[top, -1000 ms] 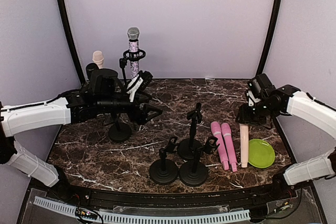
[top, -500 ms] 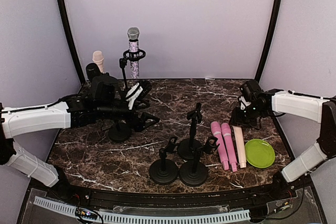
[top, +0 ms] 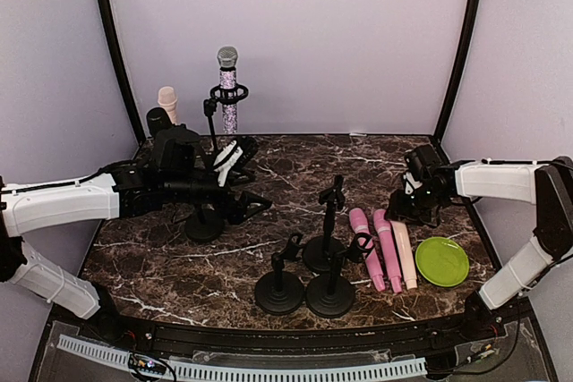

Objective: Remove the microphone from the stand
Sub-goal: Place the microphone at the center of the board.

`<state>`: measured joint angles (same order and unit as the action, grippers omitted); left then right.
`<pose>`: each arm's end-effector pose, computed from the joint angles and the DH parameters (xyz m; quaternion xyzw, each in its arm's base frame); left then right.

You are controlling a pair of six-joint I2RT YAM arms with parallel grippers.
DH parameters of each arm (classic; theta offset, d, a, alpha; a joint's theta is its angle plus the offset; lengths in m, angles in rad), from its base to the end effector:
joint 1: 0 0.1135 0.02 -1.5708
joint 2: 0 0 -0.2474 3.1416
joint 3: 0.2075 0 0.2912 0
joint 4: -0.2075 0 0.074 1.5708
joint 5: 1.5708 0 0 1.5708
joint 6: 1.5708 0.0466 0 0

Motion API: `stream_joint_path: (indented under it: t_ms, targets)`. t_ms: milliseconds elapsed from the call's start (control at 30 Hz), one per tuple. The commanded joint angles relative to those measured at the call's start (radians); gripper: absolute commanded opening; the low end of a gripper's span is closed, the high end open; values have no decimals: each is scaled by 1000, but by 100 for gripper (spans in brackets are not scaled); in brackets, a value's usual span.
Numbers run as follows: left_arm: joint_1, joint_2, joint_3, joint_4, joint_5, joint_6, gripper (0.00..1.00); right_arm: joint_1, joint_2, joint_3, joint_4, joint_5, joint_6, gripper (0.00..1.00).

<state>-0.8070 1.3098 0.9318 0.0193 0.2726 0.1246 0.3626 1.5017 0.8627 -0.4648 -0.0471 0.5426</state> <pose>0.2361 -0.2647 0.2614 0.4349 0.6928 -0.2941 0.4944 0.3000 0.1162 0.1309 0.0820 0.9691 0.1218 0.1980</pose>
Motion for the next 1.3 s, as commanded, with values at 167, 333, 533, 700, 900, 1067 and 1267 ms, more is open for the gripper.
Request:
stream_joint_path:
  t_ms: [167, 333, 533, 700, 900, 1067, 1267]
  targets:
    - [5, -30, -3, -14, 3, 15, 86, -6, 13, -40, 59, 16, 22, 64]
    - [5, -32, -5, -11, 1, 16, 86, -7, -8, -42, 61, 16, 26, 73]
    - [5, -35, -9, -5, -4, 13, 86, -8, -32, -41, 50, 35, 29, 81]
    - [5, -50, -19, 7, -8, 12, 86, -8, -60, -44, 40, 44, 29, 86]
    - [5, -58, -31, 18, -8, 2, 86, -10, -106, -44, 28, 69, 29, 89]
    - [5, -86, -53, 34, -18, -43, 86, -10, -165, -36, 8, 79, 21, 92]
    - [5, -171, -164, 108, -81, -153, 86, -10, -232, -21, -11, 80, -2, 93]
